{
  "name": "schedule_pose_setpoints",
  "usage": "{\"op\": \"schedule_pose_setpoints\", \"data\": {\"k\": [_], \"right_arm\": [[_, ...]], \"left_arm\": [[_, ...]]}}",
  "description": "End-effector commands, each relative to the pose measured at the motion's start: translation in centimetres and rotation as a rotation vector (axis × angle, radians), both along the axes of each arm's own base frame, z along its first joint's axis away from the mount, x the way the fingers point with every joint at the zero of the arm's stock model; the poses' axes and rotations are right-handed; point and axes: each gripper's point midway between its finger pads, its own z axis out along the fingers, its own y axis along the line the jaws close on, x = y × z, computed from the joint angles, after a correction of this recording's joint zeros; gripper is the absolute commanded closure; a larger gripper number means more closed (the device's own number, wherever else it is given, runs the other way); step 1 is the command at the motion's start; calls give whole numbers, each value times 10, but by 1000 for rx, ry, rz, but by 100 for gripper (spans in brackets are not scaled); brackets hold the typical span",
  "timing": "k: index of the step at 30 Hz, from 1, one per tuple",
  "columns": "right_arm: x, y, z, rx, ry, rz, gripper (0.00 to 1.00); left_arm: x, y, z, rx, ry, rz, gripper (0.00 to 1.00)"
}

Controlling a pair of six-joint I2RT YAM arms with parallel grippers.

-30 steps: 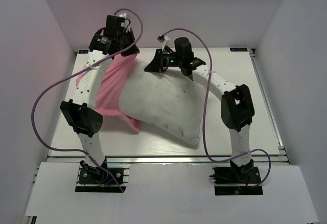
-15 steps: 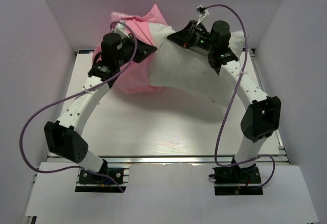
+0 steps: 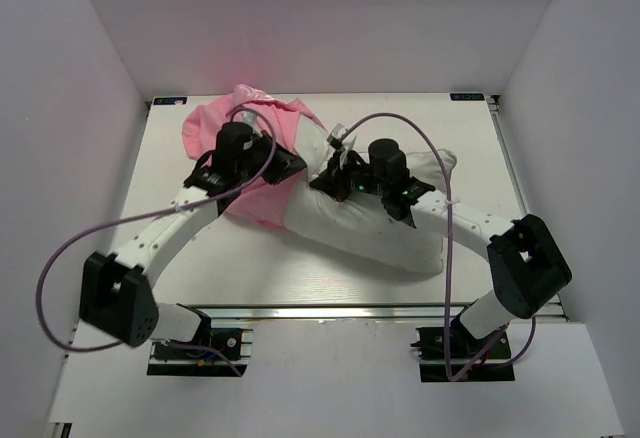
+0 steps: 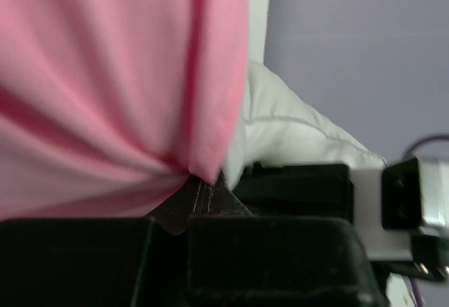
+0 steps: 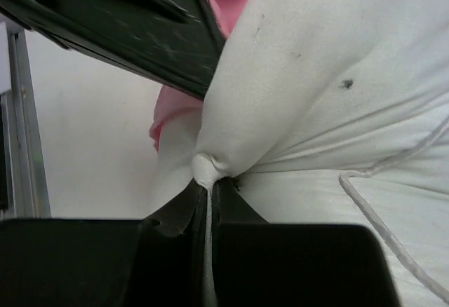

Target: Put the pillow into the pillowcase

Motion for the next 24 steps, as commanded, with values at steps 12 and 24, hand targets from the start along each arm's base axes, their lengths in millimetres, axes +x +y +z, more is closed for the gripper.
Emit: {"op": "schedule_pose_setpoints", "data": {"k": [12, 24], "right_arm": [[-86, 39, -51, -140, -32, 281, 100], [-97, 31, -81, -254, -27, 212, 100]], "left_arm": [[-111, 45, 51, 98, -71, -41, 83], [-71, 131, 132, 666, -95, 199, 32]]}}
